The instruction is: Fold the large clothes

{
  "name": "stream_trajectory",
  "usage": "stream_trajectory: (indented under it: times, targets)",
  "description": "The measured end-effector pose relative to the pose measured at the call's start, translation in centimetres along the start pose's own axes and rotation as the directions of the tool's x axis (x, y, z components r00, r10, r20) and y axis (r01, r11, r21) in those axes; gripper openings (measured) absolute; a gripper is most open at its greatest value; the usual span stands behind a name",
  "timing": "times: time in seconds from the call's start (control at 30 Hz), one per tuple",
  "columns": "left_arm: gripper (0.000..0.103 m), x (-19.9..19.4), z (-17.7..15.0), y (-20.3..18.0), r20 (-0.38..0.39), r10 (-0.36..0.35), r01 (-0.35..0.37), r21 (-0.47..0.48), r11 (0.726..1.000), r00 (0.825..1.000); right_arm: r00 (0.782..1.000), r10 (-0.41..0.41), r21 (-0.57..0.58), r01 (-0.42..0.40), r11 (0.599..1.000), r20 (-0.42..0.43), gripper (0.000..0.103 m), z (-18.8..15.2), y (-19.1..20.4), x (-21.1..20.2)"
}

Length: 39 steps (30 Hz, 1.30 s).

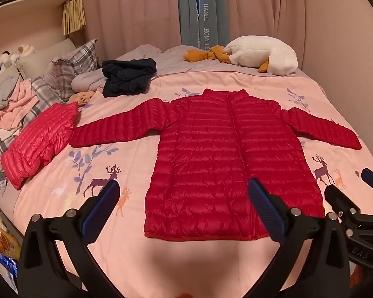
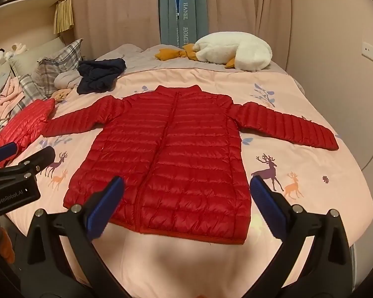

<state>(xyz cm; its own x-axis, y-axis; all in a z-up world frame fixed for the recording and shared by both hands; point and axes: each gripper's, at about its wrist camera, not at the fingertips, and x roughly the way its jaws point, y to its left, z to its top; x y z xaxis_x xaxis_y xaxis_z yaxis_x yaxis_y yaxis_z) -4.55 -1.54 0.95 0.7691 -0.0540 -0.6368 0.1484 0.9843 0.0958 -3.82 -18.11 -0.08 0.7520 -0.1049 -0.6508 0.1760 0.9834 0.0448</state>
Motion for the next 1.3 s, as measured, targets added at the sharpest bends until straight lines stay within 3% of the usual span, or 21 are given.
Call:
stream_trajectory:
  times: [1.3]
  targets:
    - [0.102,-0.53,-0.54,-1.14,-0.009,-0.02,0.02,0.023,1.0,1.0,1.0,-0.01,0.008,0.01,1.0,0.01,0.101,0.1,-0.37,-0.68]
